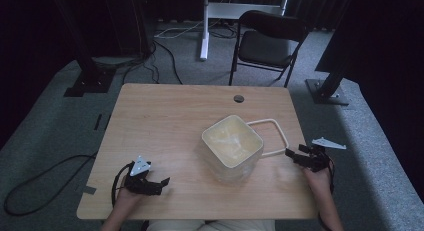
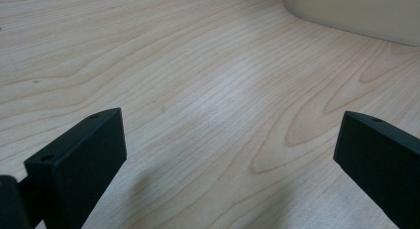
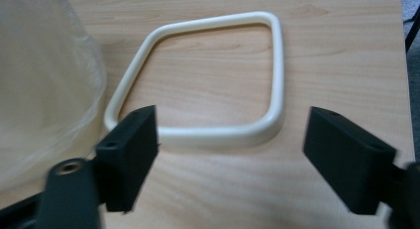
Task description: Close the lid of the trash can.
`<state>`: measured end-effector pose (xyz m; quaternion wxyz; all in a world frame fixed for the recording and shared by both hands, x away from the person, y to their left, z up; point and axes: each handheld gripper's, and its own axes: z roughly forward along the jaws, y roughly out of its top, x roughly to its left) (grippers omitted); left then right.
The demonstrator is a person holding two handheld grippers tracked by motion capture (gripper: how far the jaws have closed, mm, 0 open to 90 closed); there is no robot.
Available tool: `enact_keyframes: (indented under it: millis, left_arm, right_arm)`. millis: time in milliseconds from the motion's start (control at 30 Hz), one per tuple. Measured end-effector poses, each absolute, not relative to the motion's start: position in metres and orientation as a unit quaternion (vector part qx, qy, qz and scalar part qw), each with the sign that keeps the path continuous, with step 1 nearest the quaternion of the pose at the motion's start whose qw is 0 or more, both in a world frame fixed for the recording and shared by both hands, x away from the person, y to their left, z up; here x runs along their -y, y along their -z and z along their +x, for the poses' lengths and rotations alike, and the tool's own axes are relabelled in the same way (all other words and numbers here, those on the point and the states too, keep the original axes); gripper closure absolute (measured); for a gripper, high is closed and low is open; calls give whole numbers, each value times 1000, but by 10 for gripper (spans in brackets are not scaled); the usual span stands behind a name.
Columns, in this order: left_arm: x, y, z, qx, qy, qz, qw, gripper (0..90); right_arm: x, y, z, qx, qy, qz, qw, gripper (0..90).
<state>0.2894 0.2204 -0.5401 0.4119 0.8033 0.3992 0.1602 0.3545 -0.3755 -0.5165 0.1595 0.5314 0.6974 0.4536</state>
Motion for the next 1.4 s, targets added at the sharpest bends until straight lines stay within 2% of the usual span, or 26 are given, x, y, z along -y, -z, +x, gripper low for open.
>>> enact_keyframes:
  millis: [33,200,500,933,967,1100,1200,1400]
  left_arm:
    - [-220,539,287,-391,-161,804,418,3]
    - [-216,538,285,-383,-161,812,410,2]
    - [-216,538,283,-385,-172,812,404,2]
    - [-219,537,278,-394,-173,805,409,2]
    - [-220,537,278,-394,-174,805,408,2]
    - [-221,538,277,-396,-174,804,408,2]
    - [-221,537,278,-400,-172,800,412,2]
    - [-217,537,277,-395,-174,805,407,2]
  right_arm:
    - [374,515,365,-704,-444,530,161,272]
    - [374,514,386,-707,-433,534,164,333]
    - [364,528,412,-724,-381,548,175,388]
    - [352,540,419,-740,-332,550,199,595]
    - [351,540,419,-742,-329,548,202,648]
    - [345,540,419,-749,-312,541,223,760]
    - [344,540,418,-743,-312,547,228,804]
    - [345,538,421,-737,-296,562,232,812]
